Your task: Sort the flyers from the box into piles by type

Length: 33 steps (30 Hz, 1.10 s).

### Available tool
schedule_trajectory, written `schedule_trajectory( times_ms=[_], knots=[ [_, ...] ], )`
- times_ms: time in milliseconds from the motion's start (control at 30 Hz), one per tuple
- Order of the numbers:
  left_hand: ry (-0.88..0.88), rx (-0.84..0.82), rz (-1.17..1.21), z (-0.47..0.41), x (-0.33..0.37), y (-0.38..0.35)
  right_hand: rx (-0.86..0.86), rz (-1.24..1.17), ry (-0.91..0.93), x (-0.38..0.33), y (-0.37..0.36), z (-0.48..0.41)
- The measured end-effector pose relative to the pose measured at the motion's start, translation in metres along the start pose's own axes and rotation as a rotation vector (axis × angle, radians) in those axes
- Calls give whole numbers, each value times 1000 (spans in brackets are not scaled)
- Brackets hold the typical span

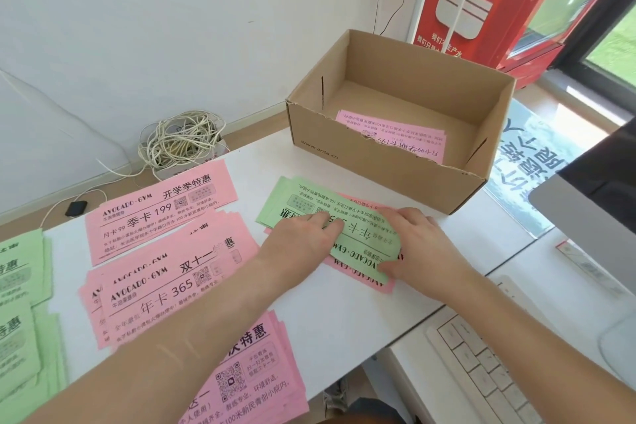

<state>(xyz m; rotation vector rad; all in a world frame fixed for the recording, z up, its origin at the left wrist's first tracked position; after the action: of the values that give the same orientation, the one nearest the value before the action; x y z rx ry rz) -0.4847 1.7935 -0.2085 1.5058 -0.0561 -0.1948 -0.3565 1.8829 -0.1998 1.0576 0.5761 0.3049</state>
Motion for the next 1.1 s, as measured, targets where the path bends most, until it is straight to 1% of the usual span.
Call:
schedule_trajectory(
  times_ms=[133, 200, 233, 267, 367, 400, 467, 500, 533, 567, 600, 633, 667, 700, 800, 900, 967, 1033, 1100],
  knots=[
    [96, -32, 133, 2, -2, 8, -31, -361, -169, -3, 1, -4],
    [134, -77, 189, 3, 1, 13, -71, -672, -261, 2, 0, -3],
    [156, -82, 245, 2, 5, 17, -109, -843, -294, 2, 0, -1],
    [177, -80, 317, 0, 10, 19, -145, -962, -303, -1, 0, 2],
    [220, -120, 489, -4, 23, 16, -207, -1084, -243, -16, 1, 11],
    [239, -110, 526, -5, 25, 14, -216, -1124, -232, -20, 0, 13],
    [322, -22, 571, -4, 19, 16, -205, -1214, -263, -20, 1, 14],
    [365, 37, 564, -2, 14, 19, -160, -1215, -296, -15, 3, 14],
    [399, 72, 550, 0, 8, 21, -80, -1143, -324, -5, 7, 14],
    [429, 86, 547, 2, 2, 21, 15, -990, -335, 5, 12, 14],
    [457, 95, 558, 5, -2, 21, 89, -776, -331, 14, 16, 15],
    [477, 112, 569, 7, -6, 21, 112, -577, -323, 19, 17, 16],
    [488, 131, 572, 9, -9, 22, 100, -452, -317, 22, 15, 18],
    [484, 151, 560, 11, -9, 23, 74, -405, -311, 25, 11, 18],
    [441, 174, 525, 12, -4, 22, 33, -421, -277, 20, 1, 18],
    [357, 270, 532, 11, 5, 26, 0, -524, -319, 18, -5, 14],
    [313, 281, 499, 12, 10, 24, -54, -685, -391, 22, -9, 12],
    [294, 274, 462, 12, 9, 23, -143, -907, -427, 20, -13, 9],
    [282, 215, 545, 10, 8, 21, -188, -1060, -413, 13, -12, 9]
  ],
)
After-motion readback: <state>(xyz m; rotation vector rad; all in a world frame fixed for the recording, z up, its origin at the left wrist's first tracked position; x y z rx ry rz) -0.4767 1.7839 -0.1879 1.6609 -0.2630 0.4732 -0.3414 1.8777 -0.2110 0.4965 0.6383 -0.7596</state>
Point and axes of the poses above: each hand's wrist, its own z-axis away from the middle knuckle, its own y-axis out of the back of the hand, x = y × z, the point moved 7 cm from there along -z, towards the middle knuckle, and after that the axes turned 13 degrees about -y, right-handed, at the moved point
